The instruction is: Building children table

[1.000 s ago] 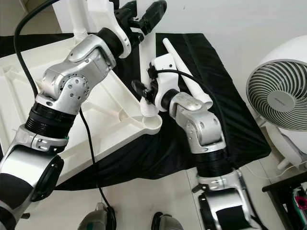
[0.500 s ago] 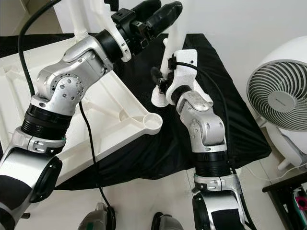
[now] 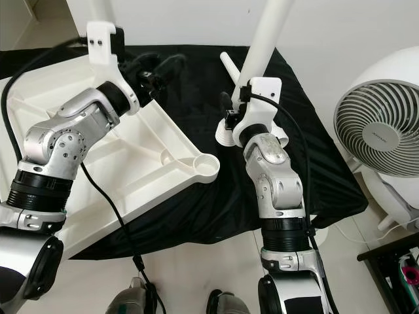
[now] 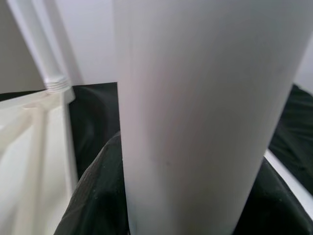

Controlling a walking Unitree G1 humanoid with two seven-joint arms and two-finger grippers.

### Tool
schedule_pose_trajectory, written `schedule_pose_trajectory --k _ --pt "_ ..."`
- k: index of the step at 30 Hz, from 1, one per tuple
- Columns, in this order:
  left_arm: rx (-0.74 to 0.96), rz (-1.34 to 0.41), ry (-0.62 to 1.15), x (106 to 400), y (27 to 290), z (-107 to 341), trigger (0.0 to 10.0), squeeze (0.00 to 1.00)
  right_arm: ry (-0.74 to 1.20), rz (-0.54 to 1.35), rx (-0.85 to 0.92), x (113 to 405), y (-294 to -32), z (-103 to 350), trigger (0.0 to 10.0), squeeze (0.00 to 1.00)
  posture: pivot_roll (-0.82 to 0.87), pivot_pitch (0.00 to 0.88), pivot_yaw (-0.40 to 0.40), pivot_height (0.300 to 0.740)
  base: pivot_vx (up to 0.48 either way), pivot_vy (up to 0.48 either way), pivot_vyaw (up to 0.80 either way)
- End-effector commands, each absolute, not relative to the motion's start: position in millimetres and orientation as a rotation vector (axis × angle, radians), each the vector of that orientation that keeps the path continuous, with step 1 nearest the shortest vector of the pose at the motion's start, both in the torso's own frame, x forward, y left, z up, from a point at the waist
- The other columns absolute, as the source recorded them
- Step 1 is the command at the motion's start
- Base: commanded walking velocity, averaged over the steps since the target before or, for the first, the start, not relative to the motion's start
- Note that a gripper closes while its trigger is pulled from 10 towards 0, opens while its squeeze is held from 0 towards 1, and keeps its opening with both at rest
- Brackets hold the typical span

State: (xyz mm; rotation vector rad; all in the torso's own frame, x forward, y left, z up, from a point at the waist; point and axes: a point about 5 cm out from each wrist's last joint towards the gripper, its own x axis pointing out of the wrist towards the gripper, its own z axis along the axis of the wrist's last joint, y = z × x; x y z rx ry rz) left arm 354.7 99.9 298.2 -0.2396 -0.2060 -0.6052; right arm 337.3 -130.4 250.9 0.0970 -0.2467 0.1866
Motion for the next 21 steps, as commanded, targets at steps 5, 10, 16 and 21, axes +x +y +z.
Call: schedule_pose_trajectory --k 5,10,16,21 --pt "-0.245 -0.526 -0.211 357 110 294 10.0 0.00 -0.288 0.159 0.088 337 -136 250 10.0 0.00 0.11 0.116 -0.034 0.740 0.000 0.000 0.00" --pt "-0.247 -0.555 -0.252 345 109 291 10.0 0.00 -0.340 0.185 0.096 335 -135 257 10.0 0.00 0.11 0.122 -0.020 0.740 0.000 0.000 0.00" --pt "-0.250 -0.444 -0.196 340 113 264 10.0 0.00 -0.376 0.183 0.086 332 -137 259 10.0 0.00 0.10 0.134 0.004 0.740 0.000 0.000 0.00" --pt "-0.227 -0.397 -0.190 335 111 252 10.0 0.00 -0.388 0.171 0.073 332 -139 259 10.0 0.00 0.10 0.135 0.010 0.740 0.000 0.000 0.00"
